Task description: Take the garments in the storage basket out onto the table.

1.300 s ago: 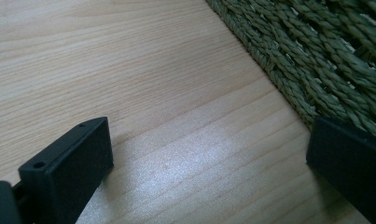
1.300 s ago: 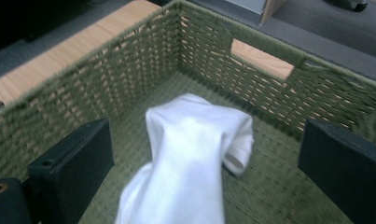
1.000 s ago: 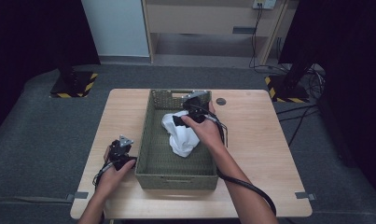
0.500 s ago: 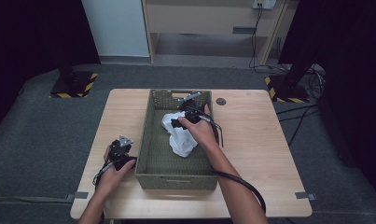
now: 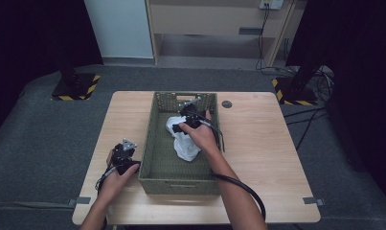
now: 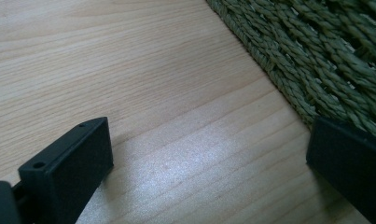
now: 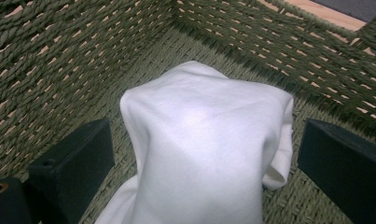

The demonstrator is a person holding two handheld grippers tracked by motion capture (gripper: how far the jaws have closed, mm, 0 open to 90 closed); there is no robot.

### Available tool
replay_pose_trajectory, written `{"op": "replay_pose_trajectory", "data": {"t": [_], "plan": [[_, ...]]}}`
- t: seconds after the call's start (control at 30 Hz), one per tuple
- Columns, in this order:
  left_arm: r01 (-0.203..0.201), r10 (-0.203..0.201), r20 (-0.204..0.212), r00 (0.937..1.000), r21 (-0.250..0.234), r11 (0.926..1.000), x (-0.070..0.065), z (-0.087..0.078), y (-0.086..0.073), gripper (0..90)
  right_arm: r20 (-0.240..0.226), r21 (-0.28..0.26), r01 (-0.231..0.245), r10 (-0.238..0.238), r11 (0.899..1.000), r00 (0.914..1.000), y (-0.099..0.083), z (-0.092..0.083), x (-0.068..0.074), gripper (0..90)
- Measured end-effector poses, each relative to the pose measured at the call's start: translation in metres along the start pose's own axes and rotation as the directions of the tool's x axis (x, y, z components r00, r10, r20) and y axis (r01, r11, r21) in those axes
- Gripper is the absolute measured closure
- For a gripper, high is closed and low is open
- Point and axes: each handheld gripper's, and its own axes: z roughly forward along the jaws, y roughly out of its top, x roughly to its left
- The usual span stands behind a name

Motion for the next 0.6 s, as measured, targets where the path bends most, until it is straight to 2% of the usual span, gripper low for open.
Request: {"op": "replay_pose_trajectory", "data": {"t": [0.2,0.6], "plan": [[0.001,-0.001,-0.001,1.0000,0.000,1.0000,0.000,0.000,0.000,0.0,0.007,0.013,-0.014,0.014,1.000,0.9999,-0.001,0.006,0.000,3.7],[-0.002,0.002,0.000,1.0000,0.002,1.0000,0.000,0.000,0.000,0.0,0.023,0.069,-0.031,0.029,0.997,0.9993,-0.009,0.032,-0.003,3.4]]}}
